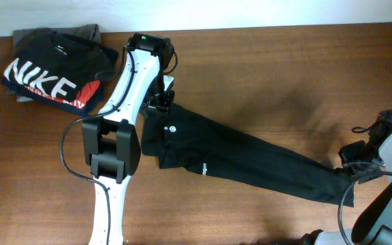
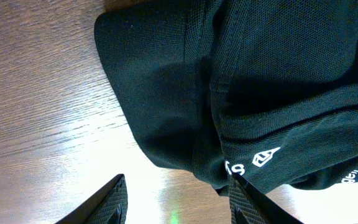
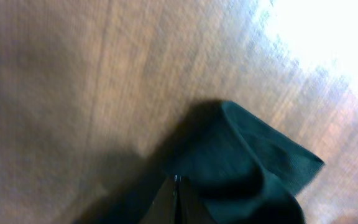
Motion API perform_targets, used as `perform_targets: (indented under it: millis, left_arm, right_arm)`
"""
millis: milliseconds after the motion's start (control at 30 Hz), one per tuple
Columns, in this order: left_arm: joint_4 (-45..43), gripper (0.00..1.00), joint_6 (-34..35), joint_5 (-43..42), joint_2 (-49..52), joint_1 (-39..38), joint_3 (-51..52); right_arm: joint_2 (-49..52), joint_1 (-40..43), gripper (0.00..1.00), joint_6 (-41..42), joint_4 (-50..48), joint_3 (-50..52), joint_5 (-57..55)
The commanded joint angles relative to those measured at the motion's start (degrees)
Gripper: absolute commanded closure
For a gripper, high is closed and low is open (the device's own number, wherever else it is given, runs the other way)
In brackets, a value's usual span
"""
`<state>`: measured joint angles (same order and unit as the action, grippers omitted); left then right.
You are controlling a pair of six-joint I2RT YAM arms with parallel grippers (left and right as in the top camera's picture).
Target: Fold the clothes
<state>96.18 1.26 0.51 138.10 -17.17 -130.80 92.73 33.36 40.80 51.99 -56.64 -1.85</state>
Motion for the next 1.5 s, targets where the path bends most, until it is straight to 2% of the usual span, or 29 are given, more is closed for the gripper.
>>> perform_targets:
  millis: [0,233,333,433,533,667,700,733,767,800,1033,1233,1467]
  left_arm:
    - [-0.2,0.48,-0.9,0.42,-1.51,0.35,0.39]
    - [-0.52,0.48,-0.92,0.85,-1.51,0.37,0.39]
    - [-0.61,0.47,-0.92,0.83,-1.51,0.35,0.39]
    - [-0.96,0.47,-0.92,0.83,-1.51,0.35,0.39]
    - [-0.96,0.47,-0.92,0.83,-1.51,0.42,0.39]
    - [-1.18,0.47,-0.92,0.81,-1.51,0.42,0.39]
    - [-1.2,0.47,-0.9,0.81,-1.51,0.35,0.39]
    - [-1.2,0.47,-0.9,0.81,-1.51,0.31,0.39]
    - [-1.2,0.47,-0.9,0.81,-1.51,0.31,0.39]
    - [-1.18,0.47,-0.9,0.81,-1.51,0.31,0.39]
    - [-1.18,0.47,-0.9,0.79,-1.51,0.31,0.39]
    - [-1.2,0.47,-0.92,0.81,-1.51,0.31,0.39]
    - [-1.66,0.47,-0.9,0.79,-1.51,0.24,0.39]
  right_arm:
    - [-0.42,-0.35,0.96,1.77,-2.03,0.39,-0.11]
    - [-0.42,-0.15,0.96,2.8,-5.68,-0.33,0.17]
    - [-0.44,0.07,0.96,1.03,-1.79,-2.58,3.69]
    - [-0.61,0.09,0.96,-4.17,3.13,-6.01,7.32]
    - [-1.75,0.09,0.96,-7.13,11.93,-10.88,7.32]
    - [-3.54,0.07,0.91,-12.44,15.76,-13.79,7.21]
    - [-3.8,0.07,0.78,-13.33,16.2,-13.77,7.19]
    - [-3.78,0.07,0.59,-14.03,16.68,-13.77,6.99]
    - [-3.65,0.02,0.3,-14.25,17.35,-13.66,6.25]
    - [-3.48,0.02,0.18,-14.25,17.75,-13.44,4.96]
    - [-3.04,0.02,0.18,-13.09,11.41,-6.91,3.58]
    - [-2.71,0.02,0.44,-12.9,5.95,-1.68,3.8]
    - [-0.96,0.02,0.44,-12.92,5.84,-1.46,4.59]
